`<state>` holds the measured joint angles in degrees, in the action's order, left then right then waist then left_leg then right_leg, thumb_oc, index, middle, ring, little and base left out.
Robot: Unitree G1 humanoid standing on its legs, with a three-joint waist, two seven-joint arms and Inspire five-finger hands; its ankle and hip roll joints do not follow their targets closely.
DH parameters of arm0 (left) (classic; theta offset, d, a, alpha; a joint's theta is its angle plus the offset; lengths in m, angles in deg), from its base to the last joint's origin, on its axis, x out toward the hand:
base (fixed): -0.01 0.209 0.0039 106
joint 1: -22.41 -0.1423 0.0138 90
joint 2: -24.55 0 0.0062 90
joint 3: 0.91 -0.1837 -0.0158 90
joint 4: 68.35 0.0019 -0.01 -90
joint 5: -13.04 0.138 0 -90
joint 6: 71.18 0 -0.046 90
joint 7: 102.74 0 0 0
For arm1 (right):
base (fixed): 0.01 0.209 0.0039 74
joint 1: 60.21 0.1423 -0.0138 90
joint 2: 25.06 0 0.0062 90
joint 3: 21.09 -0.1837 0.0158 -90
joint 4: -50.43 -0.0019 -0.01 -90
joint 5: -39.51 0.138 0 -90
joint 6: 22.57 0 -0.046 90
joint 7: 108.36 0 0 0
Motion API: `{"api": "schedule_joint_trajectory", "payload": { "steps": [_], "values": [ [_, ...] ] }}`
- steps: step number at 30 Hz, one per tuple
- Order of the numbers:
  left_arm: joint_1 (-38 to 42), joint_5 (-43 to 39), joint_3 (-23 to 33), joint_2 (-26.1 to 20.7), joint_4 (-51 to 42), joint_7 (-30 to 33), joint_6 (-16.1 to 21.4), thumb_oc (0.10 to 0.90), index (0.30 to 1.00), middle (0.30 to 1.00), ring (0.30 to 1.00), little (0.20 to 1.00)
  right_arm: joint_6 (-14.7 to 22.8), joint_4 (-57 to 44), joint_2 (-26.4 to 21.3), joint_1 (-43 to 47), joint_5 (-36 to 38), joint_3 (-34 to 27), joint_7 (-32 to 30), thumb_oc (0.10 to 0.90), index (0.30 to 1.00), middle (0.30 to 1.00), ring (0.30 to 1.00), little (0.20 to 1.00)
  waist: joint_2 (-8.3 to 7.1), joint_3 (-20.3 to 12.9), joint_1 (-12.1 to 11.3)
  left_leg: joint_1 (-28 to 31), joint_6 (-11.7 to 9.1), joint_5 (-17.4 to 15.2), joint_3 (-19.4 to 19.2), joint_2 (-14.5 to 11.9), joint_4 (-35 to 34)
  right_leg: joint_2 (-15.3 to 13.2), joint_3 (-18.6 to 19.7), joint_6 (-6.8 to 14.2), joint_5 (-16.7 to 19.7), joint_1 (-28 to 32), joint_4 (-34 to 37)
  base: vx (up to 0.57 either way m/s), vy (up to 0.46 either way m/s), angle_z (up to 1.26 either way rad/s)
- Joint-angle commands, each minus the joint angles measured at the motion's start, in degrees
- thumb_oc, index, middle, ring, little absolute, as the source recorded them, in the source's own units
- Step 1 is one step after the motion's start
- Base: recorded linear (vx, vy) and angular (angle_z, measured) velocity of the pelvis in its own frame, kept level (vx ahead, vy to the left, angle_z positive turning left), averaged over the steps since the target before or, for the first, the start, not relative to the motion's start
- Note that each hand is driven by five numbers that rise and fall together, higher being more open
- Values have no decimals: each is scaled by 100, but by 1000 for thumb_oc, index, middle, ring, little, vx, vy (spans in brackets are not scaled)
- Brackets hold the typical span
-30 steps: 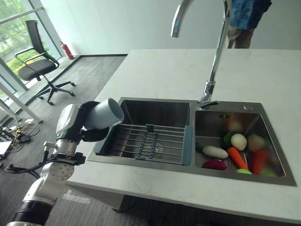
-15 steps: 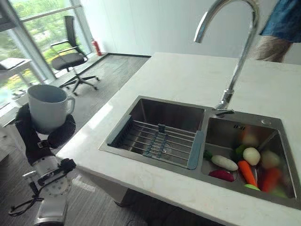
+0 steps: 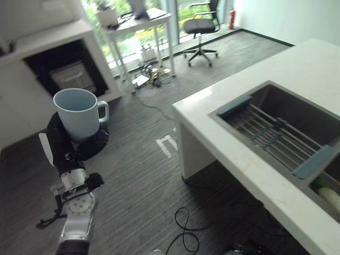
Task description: Place the dishes in the dishwasher.
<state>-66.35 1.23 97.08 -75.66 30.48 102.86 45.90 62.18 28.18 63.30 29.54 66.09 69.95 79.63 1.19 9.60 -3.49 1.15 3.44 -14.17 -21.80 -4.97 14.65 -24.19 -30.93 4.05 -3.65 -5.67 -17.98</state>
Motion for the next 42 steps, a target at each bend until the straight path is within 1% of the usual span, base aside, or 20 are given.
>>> {"api": "schedule_joint_trajectory", "payload": {
  "steps": [1,2,5,7,9,10,13,14,15,16,21,23,24,26,28,29,30,31,36,42],
  "values": [
    [389,-51,389,-592,-726,-62,540,400,300,300,300,300,19,80,289,35,-274,166,58,800,900,900,900,900,196,-317,-72,-159,-871,11,429,-530,254,265,-41,636,-452,598,80,92,673,87],
    [406,-76,397,-724,-896,-146,238,400,300,300,300,300,96,-13,415,80,-351,228,-100,800,900,900,900,900,138,-252,-292,-118,-563,-169,426,-90,254,-218,-141,743,-91,695,80,74,594,55],
    [485,-172,345,-762,-876,-248,167,400,300,300,300,300,139,-132,491,66,-263,222,-112,800,900,900,900,900,148,-232,-271,-159,-418,-212,552,101,254,-192,19,688,-5,706,80,62,446,-6],
    [571,-196,234,-776,-740,-380,300,400,300,300,300,300,218,-245,546,25,-392,209,7,800,900,900,900,900,173,-218,-120,-209,-313,-243,782,211,254,86,470,657,29,624,80,81,269,26],
    [721,-110,13,-741,-597,-570,510,400,300,300,300,300,336,-367,585,-59,-437,305,51,800,900,900,900,900,183,-192,107,-400,-212,-95,1012,265,254,683,960,513,-336,464,80,11,185,79],
    [759,-82,-55,-748,-602,-605,531,400,300,300,300,300,347,-396,578,-84,-359,346,53,800,900,900,900,900,157,-198,159,-433,-196,-97,1094,304,254,859,1115,518,-462,436,80,-13,124,92],
    [821,-72,-198,-679,-707,-733,452,400,300,300,300,300,233,-478,519,-136,-201,360,71,800,900,900,900,900,29,-225,222,-497,-169,-169,1298,468,254,1064,1487,540,-596,280,80,34,11,122],
    [821,-93,-319,-560,-741,-1004,451,400,300,300,300,300,125,-438,434,-175,-86,251,153,800,900,900,900,900,-72,-278,255,-575,-159,-200,1513,602,254,1128,1899,599,-541,4,80,33,-106,80],
    [813,-82,-343,-536,-741,-1050,462,400,300,300,300,300,111,-428,420,-180,-106,226,181,800,900,900,900,900,-81,-287,265,-588,-161,-207,1559,619,254,1150,1983,610,-526,-44,80,68,-209,104],
    [708,73,-461,-415,-721,-1165,573,400,300,300,300,300,73,-368,398,-189,-233,136,346,800,900,900,900,900,-106,-290,279,-607,-185,-228,1769,641,254,1295,2261,628,-457,-181,80,60,-148,107],
    [595,64,-493,-283,-821,-943,520,400,300,300,300,300,-4,-438,386,-118,-335,299,512,800,900,900,900,900,-156,-336,156,-618,-302,-161,1818,476,254,1397,2106,507,-617,-41,80,40,-236,76],
    [442,-16,-438,-168,-976,-829,453,400,300,300,300,300,-205,-501,306,-8,-317,446,461,800,900,900,900,900,-172,-353,42,-648,-466,-67,1913,317,254,1538,1981,353,-810,77,80,52,-305,70],
    [436,-17,-436,-164,-982,-827,450,400,300,300,300,300,-213,-503,303,-4,-313,450,458,800,900,900,900,900,-171,-351,43,-648,-472,-64,1922,313,254,1544,1975,348,-816,83,80,44,-358,52],
    [350,-130,-432,-78,-1078,-996,410,400,300,300,300,300,-420,-437,216,26,-151,442,356,800,900,900,900,900,-158,-318,-23,-709,-658,107,1977,166,254,1678,1903,232,-938,147,80,0,-239,47],
    [426,-270,-507,-28,-1100,-1276,376,400,300,300,300,300,-411,-293,181,-20,48,311,203,800,900,900,900,900,-121,-300,71,-759,-838,300,1470,-145,254,1529,1568,236,-947,169,80,-26,-45,80],
    [515,-412,-626,31,-1088,-1483,398,400,300,300,300,300,-316,-254,191,-107,139,155,111,800,900,900,900,900,-53,-320,243,-754,-988,347,972,-468,254,1406,1269,302,-992,251,80,-57,59,144],
    [532,-422,-645,37,-1091,-1508,404,400,300,300,300,300,-285,-251,185,-123,170,143,104,800,900,900,900,900,-41,-295,274,-816,-974,486,823,-539,254,1376,1171,267,-912,221,80,-50,114,179],
    [589,-451,-715,20,-1112,-1511,374,400,300,300,300,300,-222,-248,176,-131,291,101,55,800,900,900,900,900,13,-272,384,-799,-984,478,642,-648,254,1338,1091,274,-929,263,80,-80,100,150],
    [647,-390,-862,-113,-1095,-1305,380,400,300,300,300,300,-298,-240,231,-123,343,24,85,800,900,900,900,900,105,-322,471,-710,-895,304,601,-566,254,1247,1054,324,-899,323,80,56,135,50],
    [541,-343,-881,-226,-1101,-1284,328,400,300,300,300,300,-183,-177,402,-102,95,166,103,800,900,900,900,900,65,-393,364,-584,-755,97,699,-359,254,1089,1061,439,-844,408,80,91,65,2]
  ]
}}
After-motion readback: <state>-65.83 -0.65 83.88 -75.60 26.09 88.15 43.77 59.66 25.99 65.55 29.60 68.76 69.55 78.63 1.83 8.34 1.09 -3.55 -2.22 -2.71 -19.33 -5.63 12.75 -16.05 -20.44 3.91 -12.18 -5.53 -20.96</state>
